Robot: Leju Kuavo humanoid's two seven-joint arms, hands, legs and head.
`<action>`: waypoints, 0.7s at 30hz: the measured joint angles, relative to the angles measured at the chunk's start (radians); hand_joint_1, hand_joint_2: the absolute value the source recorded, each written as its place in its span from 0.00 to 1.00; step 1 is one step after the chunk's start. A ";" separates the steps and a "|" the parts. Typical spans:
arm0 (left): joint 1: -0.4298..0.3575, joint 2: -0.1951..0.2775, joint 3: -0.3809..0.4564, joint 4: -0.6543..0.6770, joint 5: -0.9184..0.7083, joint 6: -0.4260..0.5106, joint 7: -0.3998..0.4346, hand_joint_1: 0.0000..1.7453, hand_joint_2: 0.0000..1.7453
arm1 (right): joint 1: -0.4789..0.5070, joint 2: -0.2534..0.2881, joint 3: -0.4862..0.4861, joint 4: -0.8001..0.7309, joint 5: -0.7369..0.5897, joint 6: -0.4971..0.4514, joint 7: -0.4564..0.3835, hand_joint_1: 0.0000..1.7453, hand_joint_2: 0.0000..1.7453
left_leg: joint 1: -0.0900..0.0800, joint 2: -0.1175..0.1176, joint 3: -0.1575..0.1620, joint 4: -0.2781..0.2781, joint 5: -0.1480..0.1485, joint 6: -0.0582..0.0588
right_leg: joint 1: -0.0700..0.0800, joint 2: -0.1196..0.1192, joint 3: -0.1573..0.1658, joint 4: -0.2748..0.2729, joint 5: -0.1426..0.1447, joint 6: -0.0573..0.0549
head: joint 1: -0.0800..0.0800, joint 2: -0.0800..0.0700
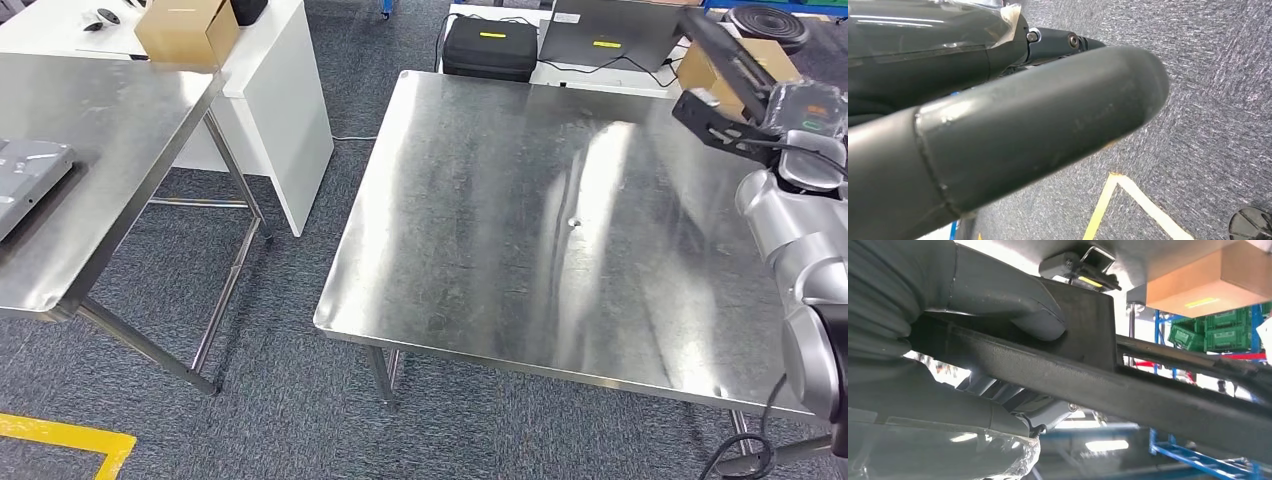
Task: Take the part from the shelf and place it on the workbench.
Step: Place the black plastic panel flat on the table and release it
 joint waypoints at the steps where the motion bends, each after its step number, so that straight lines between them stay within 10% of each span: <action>1: 0.001 0.000 0.000 0.000 0.000 0.000 0.000 0.00 0.00 | 0.000 -0.002 0.016 0.006 0.005 -0.001 0.001 1.00 1.00 | 0.000 0.000 0.000 0.000 0.000 0.000 | 0.000 0.000 0.000 0.000 0.000 0.000 | 0.000 0.000; 14: 0.003 0.004 0.001 0.000 0.002 0.021 -0.008 0.00 0.00 | -0.001 -0.007 0.143 0.052 0.187 -0.026 0.109 1.00 1.00 | -0.001 0.000 0.000 0.000 0.000 0.000 | 0.000 0.000 0.000 0.000 0.000 0.000 | 0.000 0.000; 21: 0.003 0.004 0.015 0.000 0.053 0.007 -0.157 0.00 0.00 | -0.004 -0.005 0.185 0.068 0.231 -0.034 0.118 1.00 1.00 | 0.000 0.000 0.000 0.000 0.000 0.000 | 0.000 0.000 0.000 0.000 0.000 0.000 | 0.000 0.000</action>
